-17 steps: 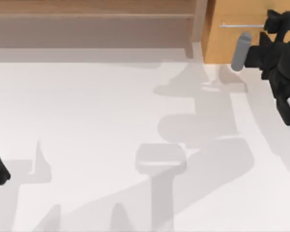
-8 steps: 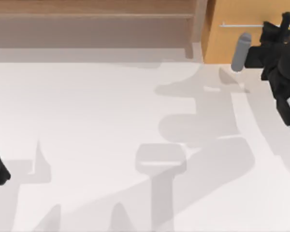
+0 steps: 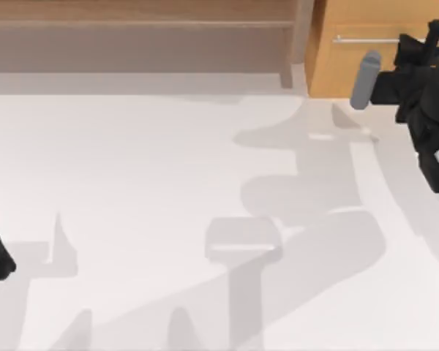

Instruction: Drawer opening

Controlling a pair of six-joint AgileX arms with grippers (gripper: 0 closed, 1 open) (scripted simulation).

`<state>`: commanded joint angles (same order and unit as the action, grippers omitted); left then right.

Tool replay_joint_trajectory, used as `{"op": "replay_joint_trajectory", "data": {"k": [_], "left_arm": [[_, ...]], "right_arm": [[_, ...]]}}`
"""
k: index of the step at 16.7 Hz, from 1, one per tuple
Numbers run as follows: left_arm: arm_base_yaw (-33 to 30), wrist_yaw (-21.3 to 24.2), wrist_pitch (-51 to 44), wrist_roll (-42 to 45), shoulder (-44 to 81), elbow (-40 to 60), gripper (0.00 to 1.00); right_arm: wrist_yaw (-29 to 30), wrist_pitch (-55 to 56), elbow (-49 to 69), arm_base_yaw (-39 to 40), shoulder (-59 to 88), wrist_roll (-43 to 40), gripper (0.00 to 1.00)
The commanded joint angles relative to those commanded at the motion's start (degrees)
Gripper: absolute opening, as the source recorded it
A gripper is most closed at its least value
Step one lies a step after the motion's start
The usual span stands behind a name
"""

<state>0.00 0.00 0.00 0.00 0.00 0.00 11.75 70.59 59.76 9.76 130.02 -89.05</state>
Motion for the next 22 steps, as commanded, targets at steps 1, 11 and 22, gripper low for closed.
{"op": "replay_joint_trajectory", "data": {"k": [1,11,22], "left_arm": [[0.00,0.00,0.00,0.00,0.00,0.00,1.00],[0.00,0.00,0.00,0.00,0.00,0.00,1.00],[0.00,0.00,0.00,0.00,0.00,0.00,1.00]], "right_arm": [[0.18,0.99,-1.38,0.23,-0.68,-0.03,0.00],[1.71,8.33,-15.46,1.86,-6.31,0.02,0.00],[4.35,17.37,-30.28,4.40,-11.86,0.12,0.00]]}}
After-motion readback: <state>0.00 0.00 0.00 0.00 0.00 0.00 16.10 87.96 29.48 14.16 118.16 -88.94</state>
